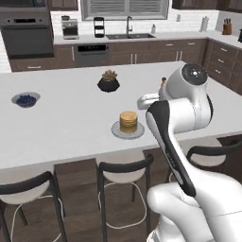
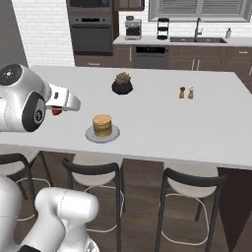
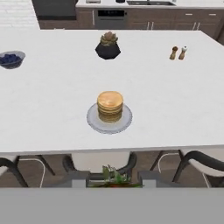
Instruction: Take the strawberry from the fridge and place it on top of the pancake, located on the dining counter.
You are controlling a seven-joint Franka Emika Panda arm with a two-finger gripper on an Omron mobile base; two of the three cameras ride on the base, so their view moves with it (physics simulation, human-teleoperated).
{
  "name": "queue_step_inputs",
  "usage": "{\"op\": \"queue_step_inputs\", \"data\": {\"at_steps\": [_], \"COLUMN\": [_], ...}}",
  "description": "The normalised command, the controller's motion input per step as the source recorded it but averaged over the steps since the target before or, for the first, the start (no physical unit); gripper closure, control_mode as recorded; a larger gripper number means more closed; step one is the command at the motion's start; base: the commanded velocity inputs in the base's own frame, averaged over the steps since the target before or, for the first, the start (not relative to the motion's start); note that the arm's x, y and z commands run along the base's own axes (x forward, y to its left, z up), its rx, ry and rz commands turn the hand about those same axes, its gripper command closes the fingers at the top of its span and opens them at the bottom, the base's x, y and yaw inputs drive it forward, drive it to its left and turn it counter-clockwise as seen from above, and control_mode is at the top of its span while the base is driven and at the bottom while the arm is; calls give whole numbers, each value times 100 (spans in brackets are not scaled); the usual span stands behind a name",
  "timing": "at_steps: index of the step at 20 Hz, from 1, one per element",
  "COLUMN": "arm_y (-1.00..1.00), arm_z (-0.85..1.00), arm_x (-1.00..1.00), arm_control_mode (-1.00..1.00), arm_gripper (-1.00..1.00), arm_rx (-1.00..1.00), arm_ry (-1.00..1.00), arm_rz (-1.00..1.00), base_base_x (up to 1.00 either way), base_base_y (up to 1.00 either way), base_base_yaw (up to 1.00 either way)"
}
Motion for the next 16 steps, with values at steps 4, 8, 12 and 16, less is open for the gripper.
{"op": "queue_step_inputs", "data": {"at_steps": [4,8,12,16], "arm_y": [0,0,0,17], "arm_z": [0,0,0,-27], "arm_x": [0,0,0,66], "arm_control_mode": [100,100,100,-100], "arm_gripper": [100,100,100,100], "arm_rx": [0,0,0,1], "arm_ry": [0,0,0,12], "arm_rz": [0,0,0,0], "base_base_x": [40,28,41,13], "base_base_y": [27,24,21,6], "base_base_yaw": [-7,0,0,0]}}
